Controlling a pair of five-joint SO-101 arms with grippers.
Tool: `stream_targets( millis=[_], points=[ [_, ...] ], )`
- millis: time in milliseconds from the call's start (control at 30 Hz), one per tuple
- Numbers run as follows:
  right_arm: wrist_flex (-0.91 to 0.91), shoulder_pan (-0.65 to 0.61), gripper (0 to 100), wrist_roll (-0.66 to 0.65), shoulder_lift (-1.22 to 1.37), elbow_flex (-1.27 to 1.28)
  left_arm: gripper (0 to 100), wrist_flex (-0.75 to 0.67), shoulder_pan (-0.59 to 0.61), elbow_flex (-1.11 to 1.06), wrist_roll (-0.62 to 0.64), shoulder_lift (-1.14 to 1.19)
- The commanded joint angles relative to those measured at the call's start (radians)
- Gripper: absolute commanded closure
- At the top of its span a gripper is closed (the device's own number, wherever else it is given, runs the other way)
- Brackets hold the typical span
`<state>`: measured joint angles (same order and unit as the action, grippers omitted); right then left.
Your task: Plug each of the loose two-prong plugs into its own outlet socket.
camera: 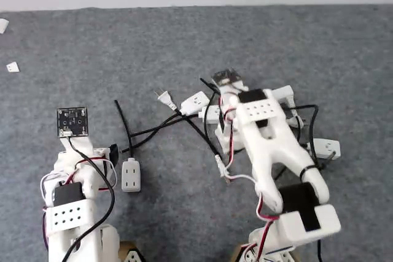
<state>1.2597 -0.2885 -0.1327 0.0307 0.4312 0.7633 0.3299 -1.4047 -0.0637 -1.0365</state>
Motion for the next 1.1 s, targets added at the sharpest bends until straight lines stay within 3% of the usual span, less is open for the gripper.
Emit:
stream_targets(
  millis=[0, 400, 633, 800, 1067],
  points=[
    [-0.047, -0.041, 99.0, 0.008, -0.104, 0.106, 76, 0.006, -0.002, 0.008, -0.005, -0.014],
    [-0.183, -0.203, 99.0, 0.012, -0.094, 0.227, 76, 0.008, -0.002, 0.008, -0.003, -0.014],
    [-0.177, -0.163, 99.0, 0.02, -0.153, 0.227, 76, 0.009, -0.002, 0.008, -0.003, -0.014],
    [-0.191, -0.137, 98.6, 0.138, -0.291, 0.281, 76, 0.009, -0.002, 0.008, -0.003, -0.014],
    [-0.295, -0.28, 89.4, 0.133, -0.343, 0.394, 76, 0.009, 0.0, 0.008, -0.003, -0.014]
  ],
)
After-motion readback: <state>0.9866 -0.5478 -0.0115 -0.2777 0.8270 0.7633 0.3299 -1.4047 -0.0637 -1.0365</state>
